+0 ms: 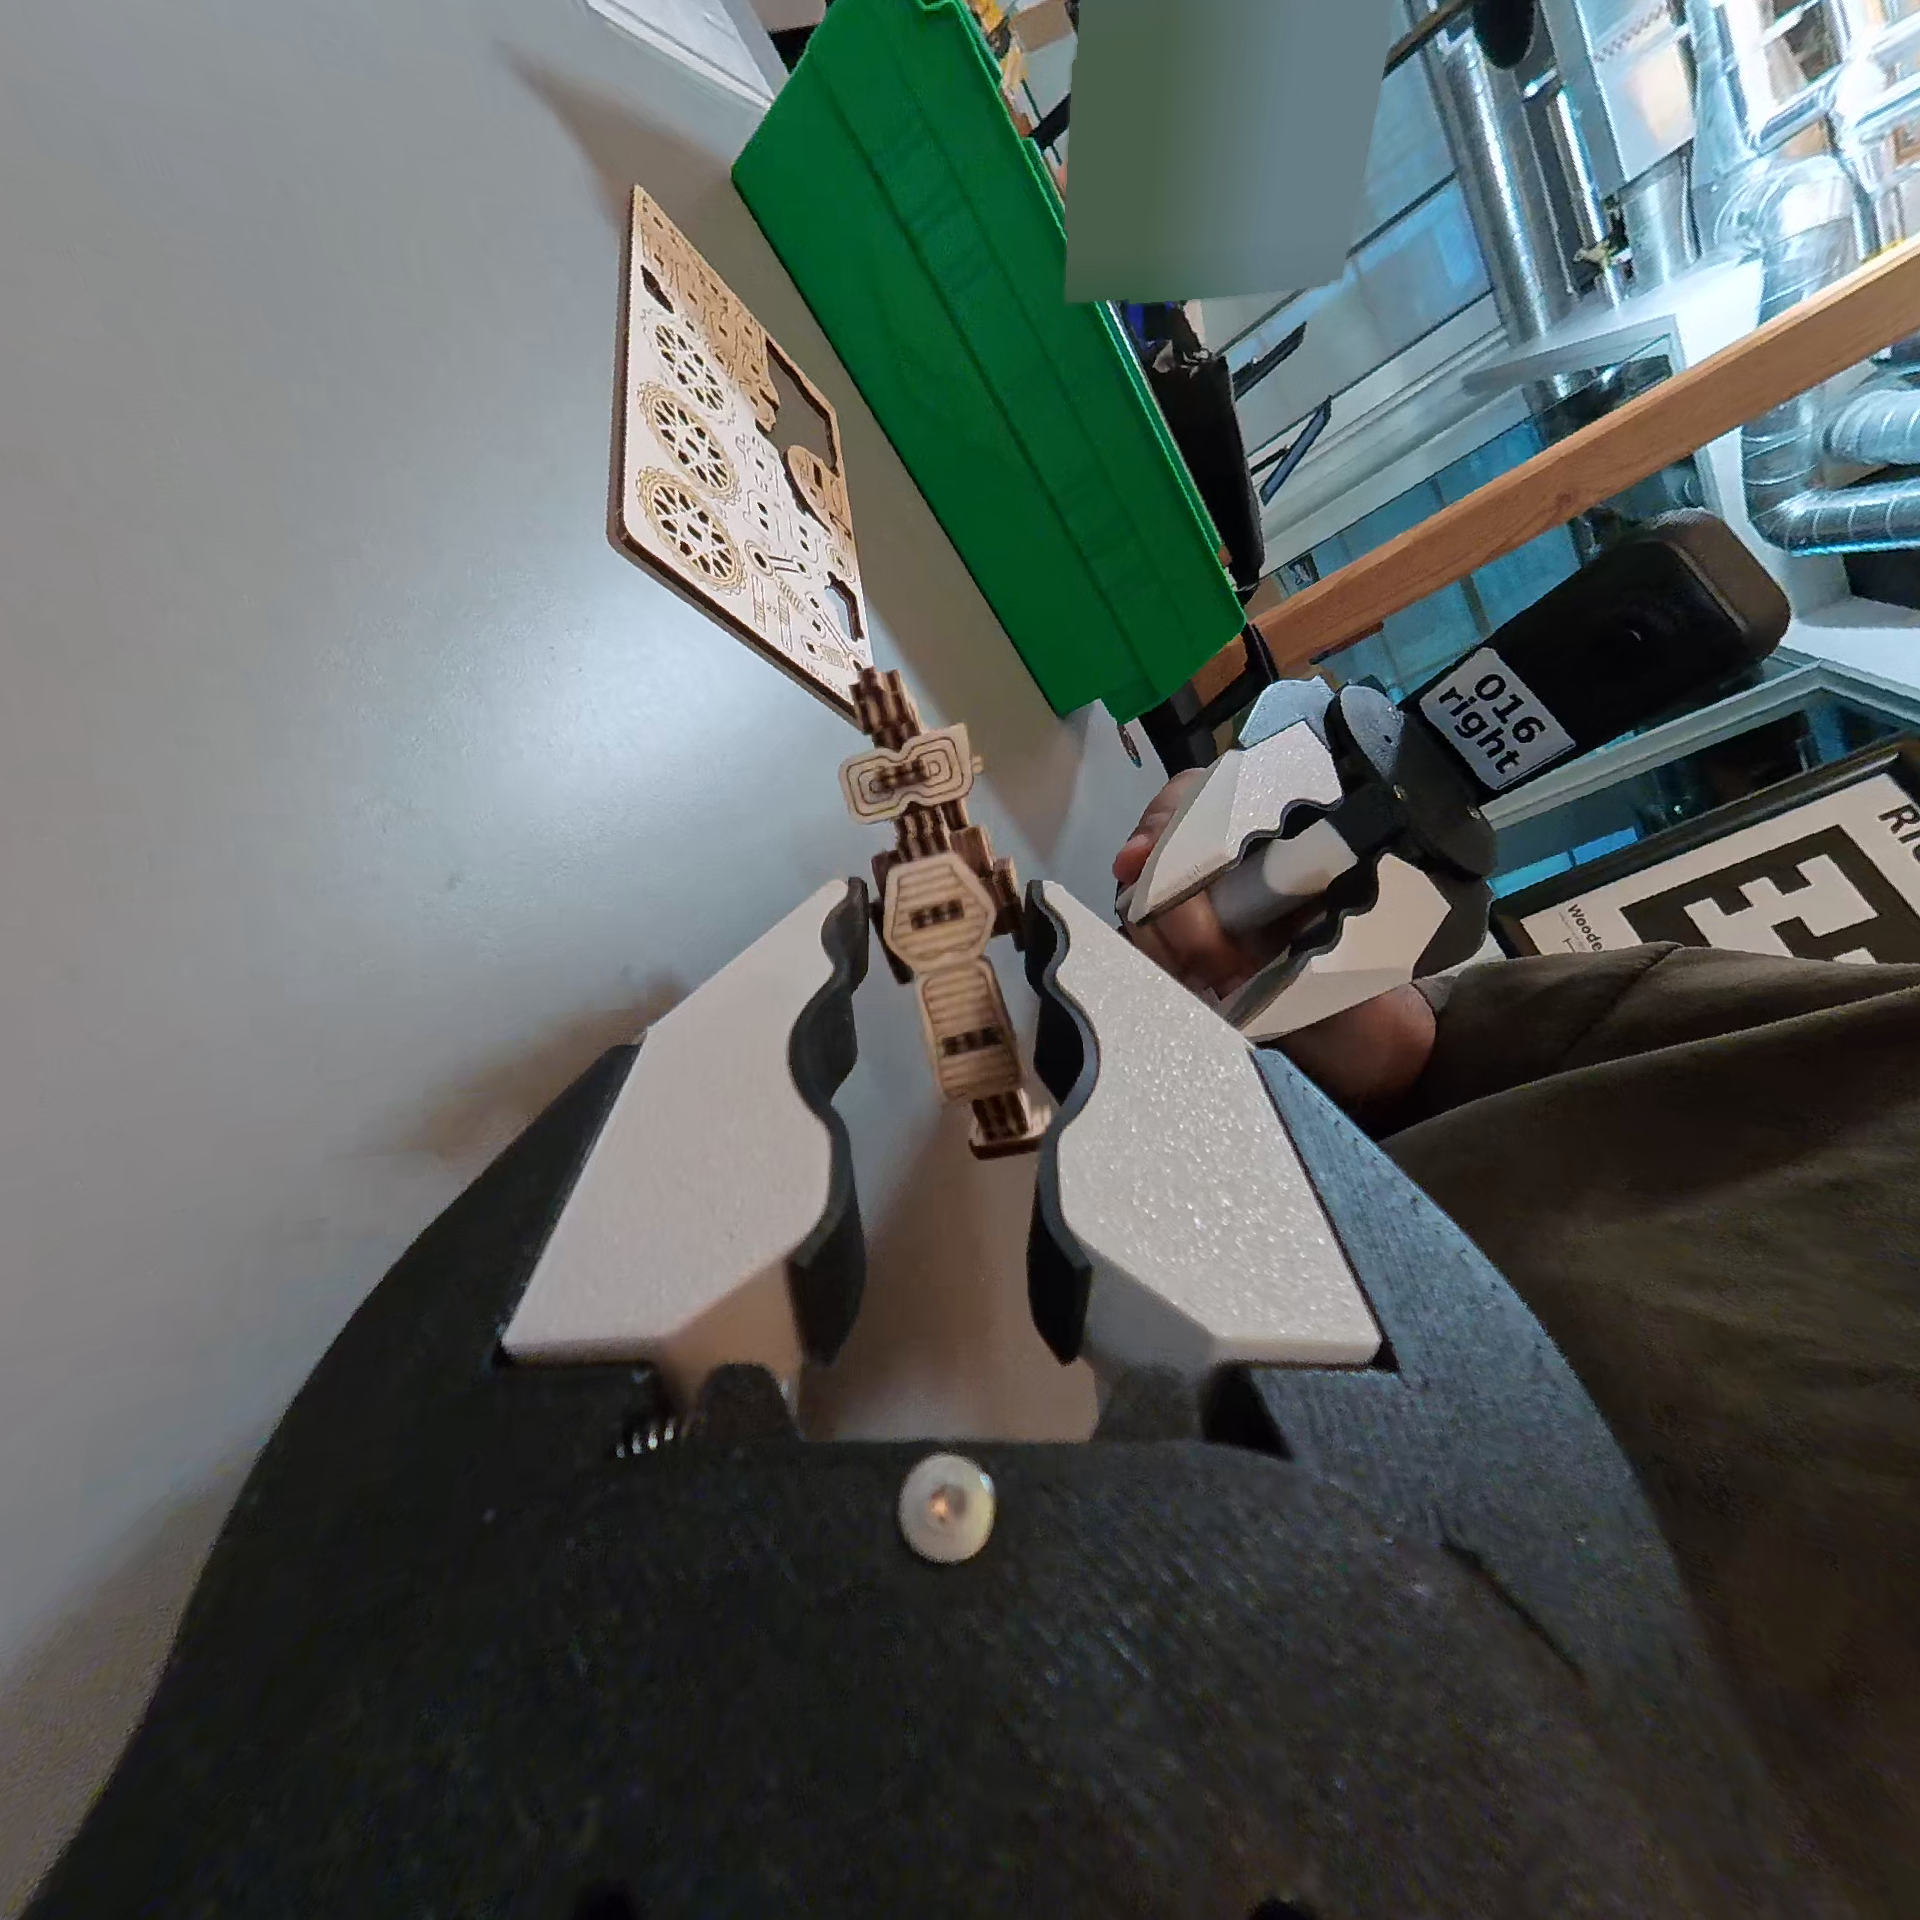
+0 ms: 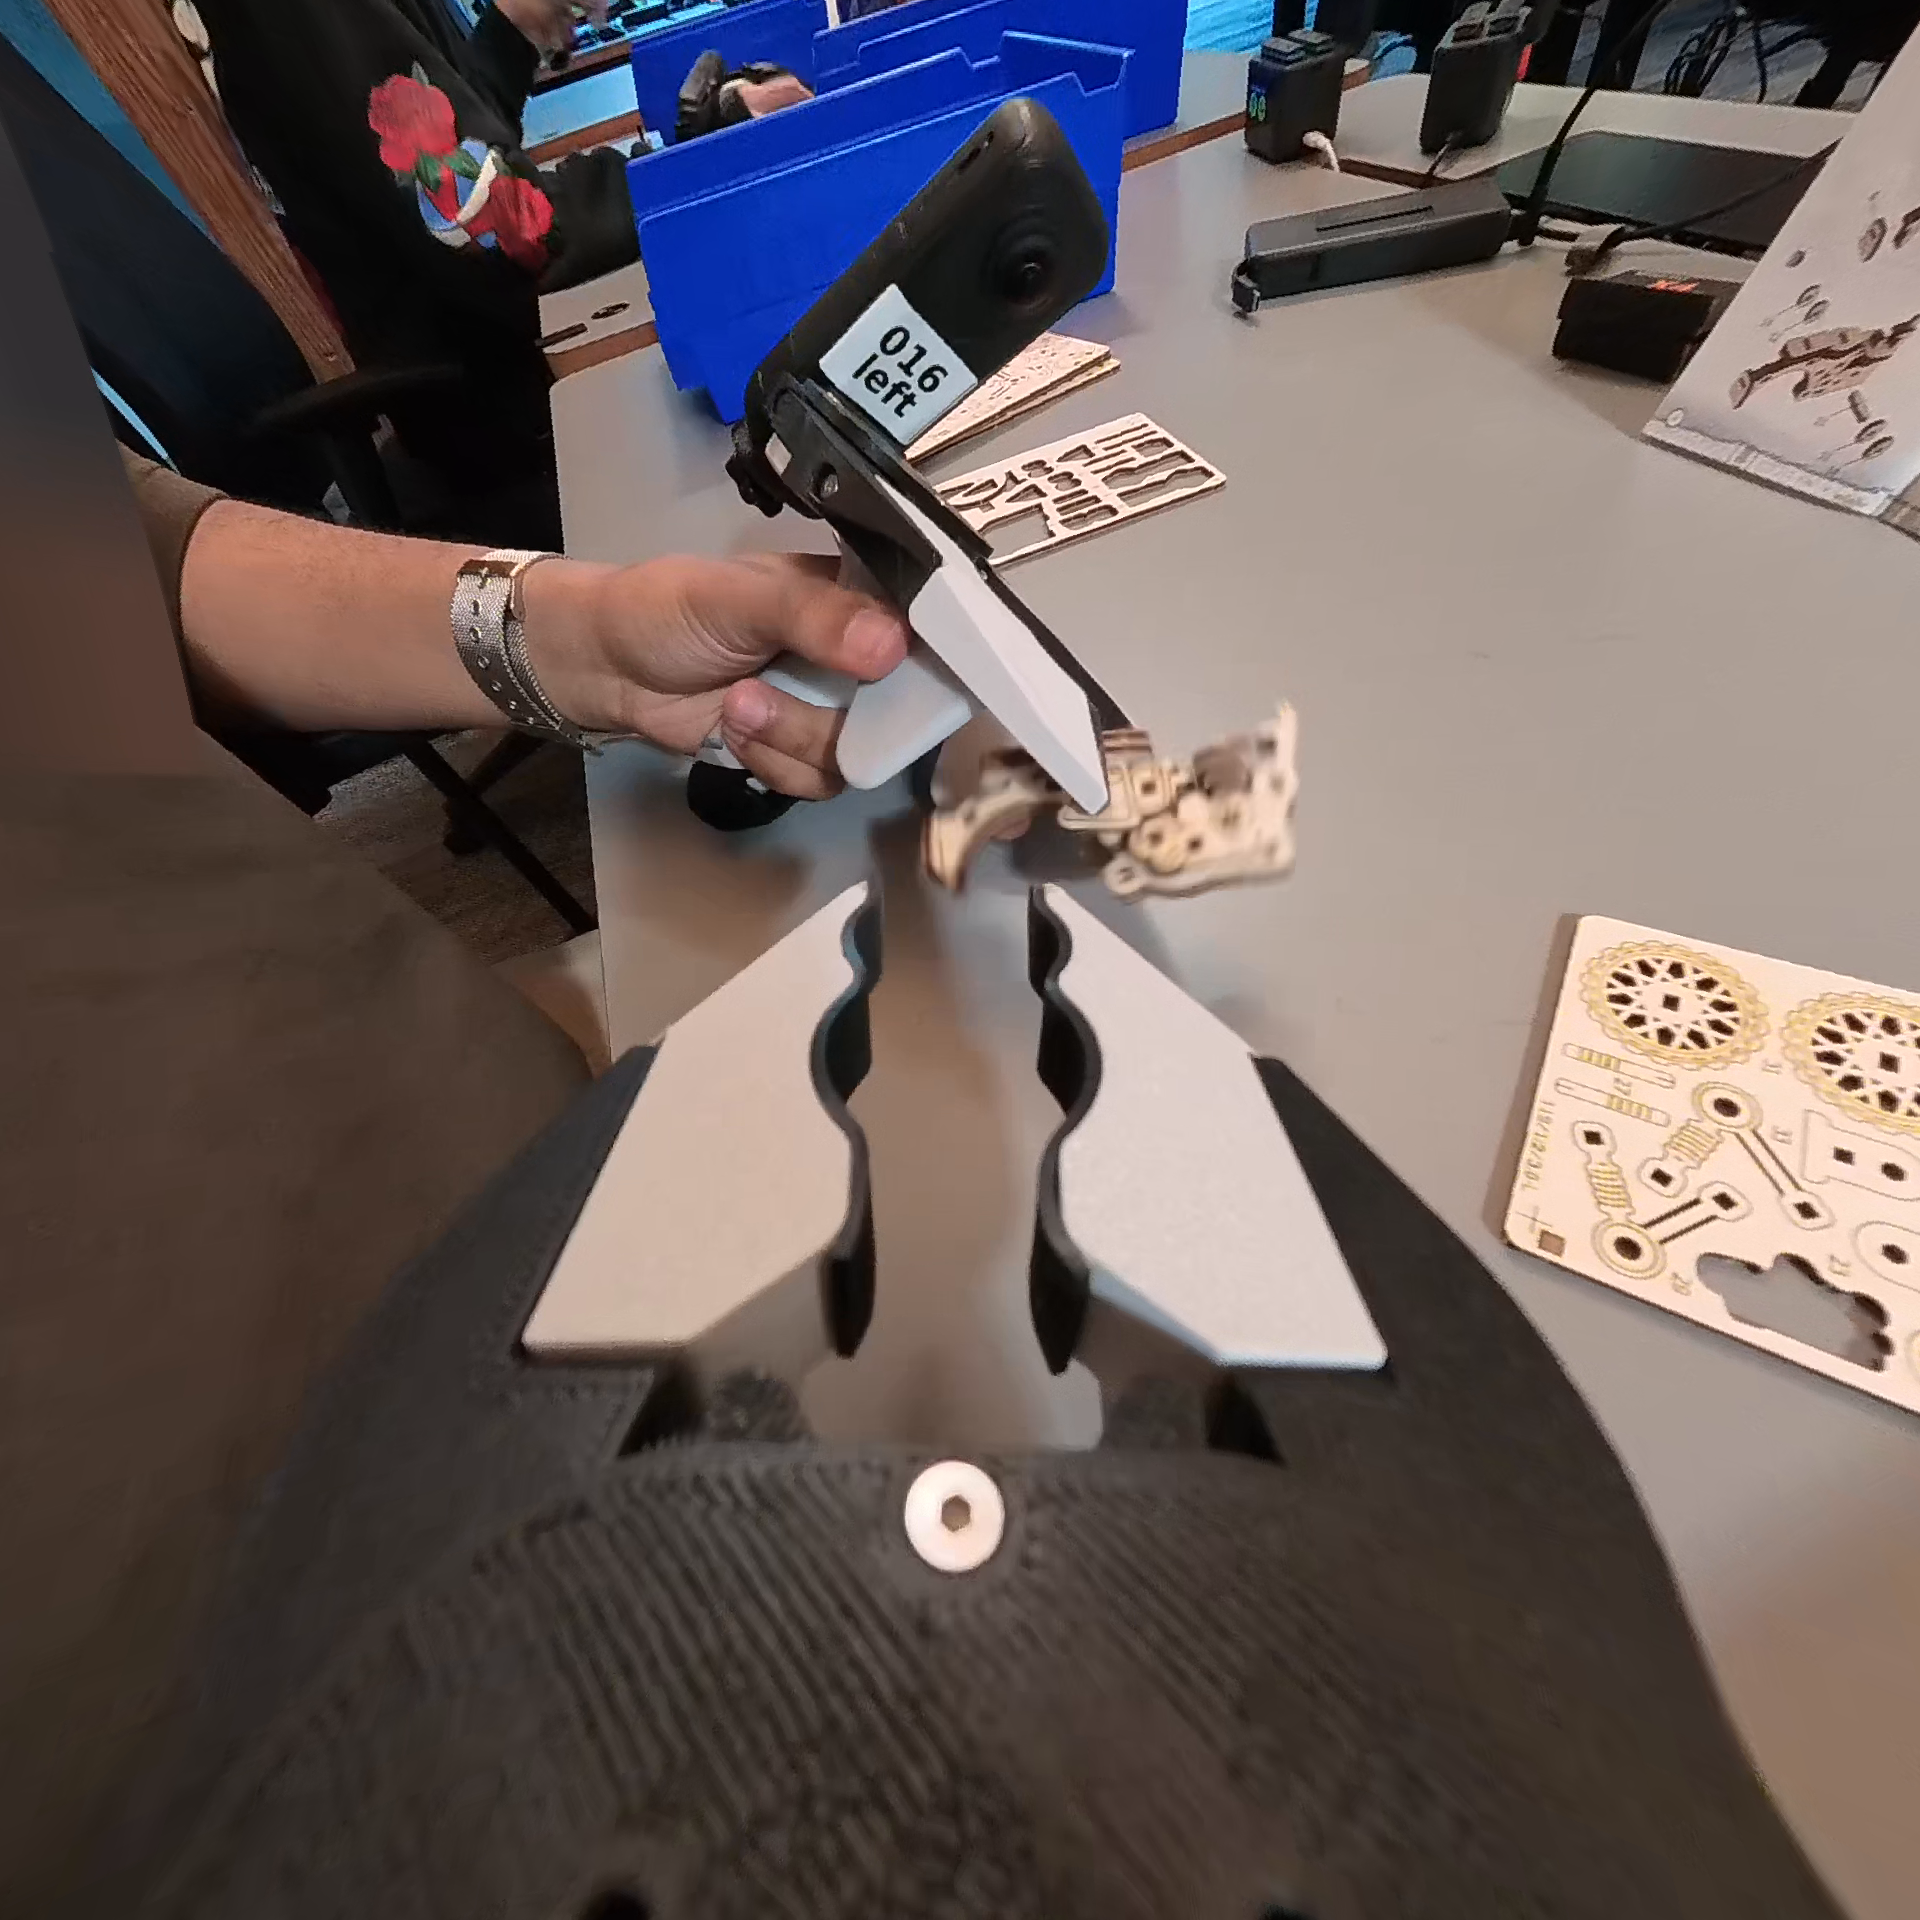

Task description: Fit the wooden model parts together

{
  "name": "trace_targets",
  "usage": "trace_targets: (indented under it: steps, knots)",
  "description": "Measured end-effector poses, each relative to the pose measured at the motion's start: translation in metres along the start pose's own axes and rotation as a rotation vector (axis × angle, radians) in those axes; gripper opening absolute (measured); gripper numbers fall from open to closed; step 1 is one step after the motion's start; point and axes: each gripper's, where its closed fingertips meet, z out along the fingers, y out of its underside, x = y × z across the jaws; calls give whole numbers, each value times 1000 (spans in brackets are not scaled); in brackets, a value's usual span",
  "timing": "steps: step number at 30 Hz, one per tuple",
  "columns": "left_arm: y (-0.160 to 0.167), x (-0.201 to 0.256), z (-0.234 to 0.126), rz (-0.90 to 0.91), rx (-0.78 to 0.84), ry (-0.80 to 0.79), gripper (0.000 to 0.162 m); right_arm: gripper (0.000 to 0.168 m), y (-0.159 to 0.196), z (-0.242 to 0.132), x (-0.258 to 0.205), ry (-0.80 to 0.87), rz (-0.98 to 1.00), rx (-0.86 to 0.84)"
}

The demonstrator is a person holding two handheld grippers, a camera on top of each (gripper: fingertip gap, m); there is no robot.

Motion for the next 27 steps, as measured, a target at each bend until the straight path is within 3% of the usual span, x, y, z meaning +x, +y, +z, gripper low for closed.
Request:
trace_targets:
  steps: [27]
  knots:
    - [2,2,-1,-42,-11,27,27,17,15,-2,27,117,57,-72]
